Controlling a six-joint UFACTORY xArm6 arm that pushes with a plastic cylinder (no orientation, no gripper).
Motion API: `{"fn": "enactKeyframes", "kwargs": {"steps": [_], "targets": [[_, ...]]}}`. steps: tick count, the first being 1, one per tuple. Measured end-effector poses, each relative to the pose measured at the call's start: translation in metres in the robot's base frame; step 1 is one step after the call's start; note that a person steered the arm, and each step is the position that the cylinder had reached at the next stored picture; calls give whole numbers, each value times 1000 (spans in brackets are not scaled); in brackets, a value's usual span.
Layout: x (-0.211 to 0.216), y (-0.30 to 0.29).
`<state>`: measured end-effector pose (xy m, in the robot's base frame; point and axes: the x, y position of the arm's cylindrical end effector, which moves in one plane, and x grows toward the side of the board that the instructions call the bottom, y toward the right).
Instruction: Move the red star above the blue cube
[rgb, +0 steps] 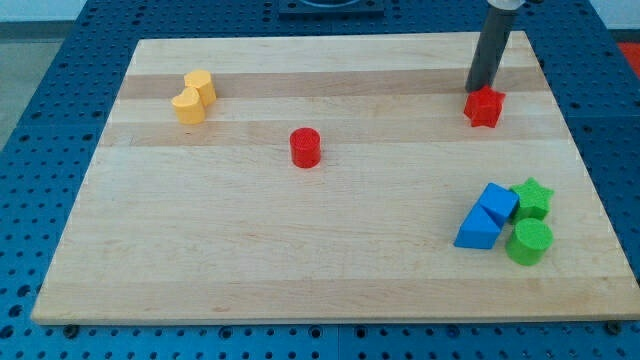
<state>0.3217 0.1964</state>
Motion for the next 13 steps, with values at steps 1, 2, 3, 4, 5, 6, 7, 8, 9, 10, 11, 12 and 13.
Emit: {"fn": "enactKeyframes", "kwargs": {"steps": [1, 2, 3, 4, 5, 6, 7, 8, 9, 10, 11, 12, 13], "targets": [[15, 0], [16, 0], [8, -3], [5, -22], [5, -41], [6, -55], [7, -64], [43, -45], [95, -23], [109, -23], [111, -23], [110, 21], [110, 49]]}}
